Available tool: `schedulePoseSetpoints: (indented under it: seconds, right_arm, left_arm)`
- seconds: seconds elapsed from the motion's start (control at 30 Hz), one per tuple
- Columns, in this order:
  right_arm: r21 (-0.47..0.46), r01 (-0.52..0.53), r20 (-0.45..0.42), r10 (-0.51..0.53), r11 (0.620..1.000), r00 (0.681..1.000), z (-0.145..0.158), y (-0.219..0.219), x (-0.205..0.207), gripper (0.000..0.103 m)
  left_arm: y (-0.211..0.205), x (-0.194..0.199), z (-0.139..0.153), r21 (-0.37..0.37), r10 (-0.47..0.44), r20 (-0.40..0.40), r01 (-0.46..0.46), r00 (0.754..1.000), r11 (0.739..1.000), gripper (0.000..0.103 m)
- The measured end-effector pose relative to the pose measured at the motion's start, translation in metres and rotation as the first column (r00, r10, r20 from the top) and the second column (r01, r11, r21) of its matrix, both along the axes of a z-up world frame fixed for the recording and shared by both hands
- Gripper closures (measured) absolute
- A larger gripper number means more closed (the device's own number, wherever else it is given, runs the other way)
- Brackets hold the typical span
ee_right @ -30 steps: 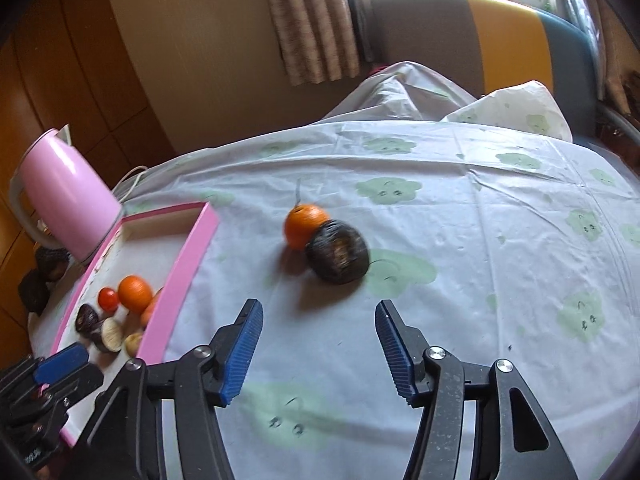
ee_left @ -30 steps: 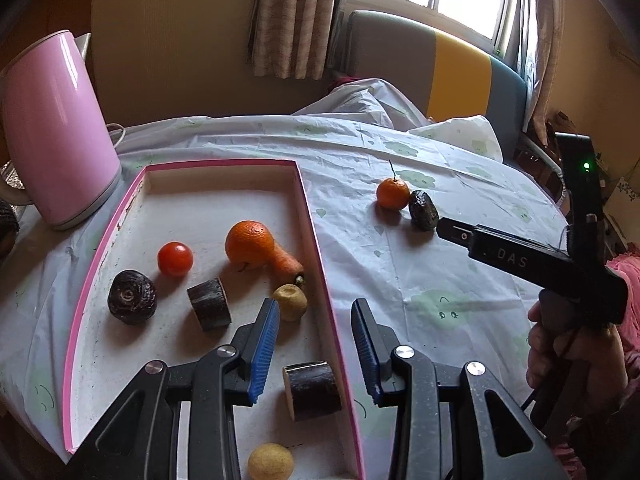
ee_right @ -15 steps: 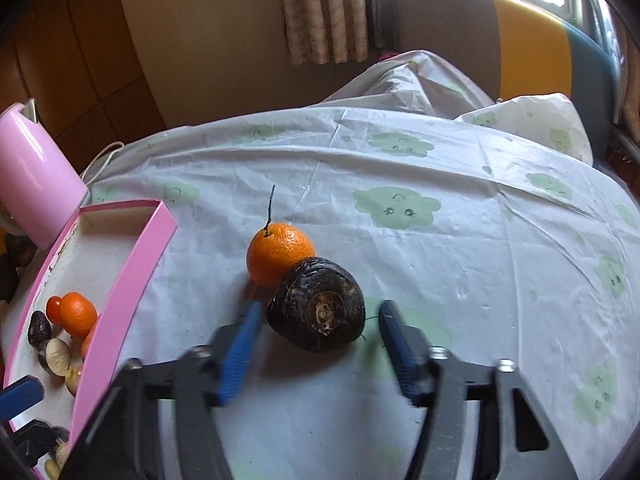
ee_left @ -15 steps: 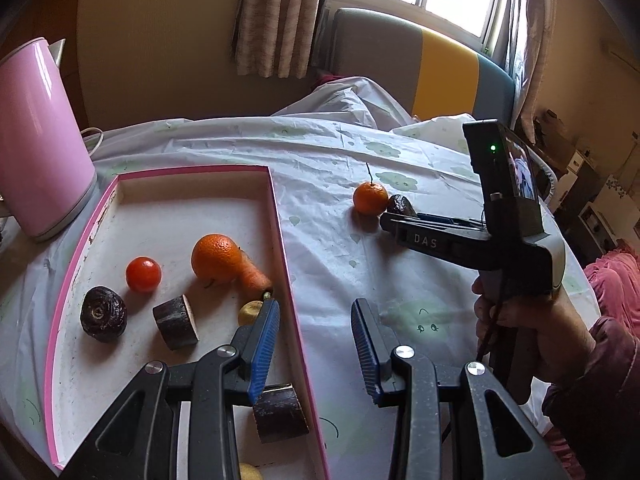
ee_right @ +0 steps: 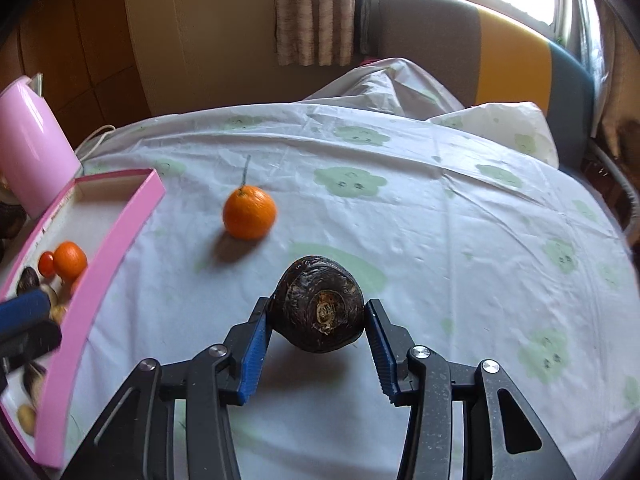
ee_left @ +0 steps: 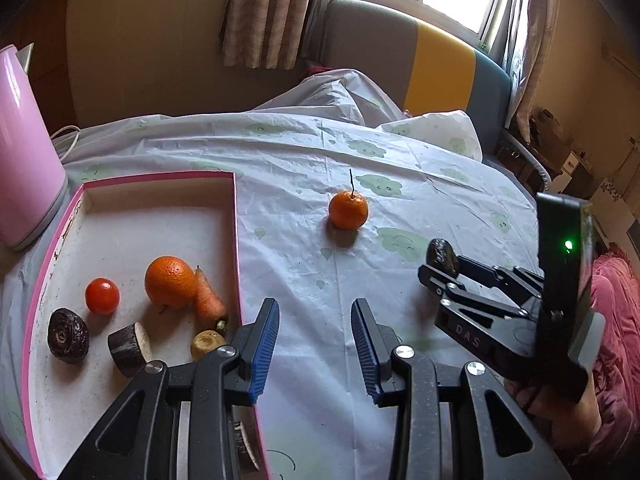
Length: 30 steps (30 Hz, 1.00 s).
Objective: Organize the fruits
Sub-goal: 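Grasp the small stemmed mandarin with the left gripper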
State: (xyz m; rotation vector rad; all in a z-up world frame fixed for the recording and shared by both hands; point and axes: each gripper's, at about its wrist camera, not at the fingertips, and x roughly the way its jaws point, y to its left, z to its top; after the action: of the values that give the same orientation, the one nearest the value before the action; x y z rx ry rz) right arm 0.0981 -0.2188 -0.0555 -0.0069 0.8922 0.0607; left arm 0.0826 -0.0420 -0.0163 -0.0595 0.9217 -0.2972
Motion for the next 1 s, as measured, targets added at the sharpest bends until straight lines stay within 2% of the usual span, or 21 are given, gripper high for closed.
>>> schedulePoseSetpoints:
  seconds: [0.13, 0.37, 0.47, 0.53, 0.7, 1.0]
  right_arm:
    - [-0.011, 0.044, -0.005, -0.044, 0.999, 0.999, -0.003, -0.016, -0.012, 0.056]
    - [0.097, 0.073, 0.003, -0.074, 0.993, 0.997, -0.009, -0.033, -0.019, 0.054]
    - [0.135, 0.081, 0.012, -0.083, 0.988, 0.996, -0.010, -0.036, -0.020, 0.044]
    - [0.157, 0.089, 0.014, -0.093, 0.984, 0.996, -0.010, -0.040, -0.020, 0.043]
    - [0.203, 0.095, 0.022, -0.101, 0.975, 0.995, -0.011, -0.046, -0.022, 0.043]
    - [0.233, 0.096, 0.030, -0.106, 0.968, 0.994, -0.012, -0.050, -0.023, 0.043]
  left_arm:
    - [-0.012, 0.015, -0.004, -0.005, -0.009, -0.029, 0.009, 1.000, 1.000, 0.065]
    - [-0.033, 0.046, -0.008, -0.027, -0.015, -0.062, 0.014, 0.998, 1.000, 0.065]
    - [-0.041, 0.060, -0.010, -0.019, -0.006, -0.063, 0.005, 0.998, 1.000, 0.054]
    - [-0.047, 0.068, -0.012, -0.015, -0.006, -0.066, 0.005, 0.998, 1.000, 0.051]
    - [-0.058, 0.090, -0.027, -0.003, 0.020, -0.098, -0.020, 0.995, 1.000, 0.051]
    - [-0.078, 0.117, -0.039, 0.046, 0.025, -0.077, -0.021, 0.997, 0.999, 0.051]
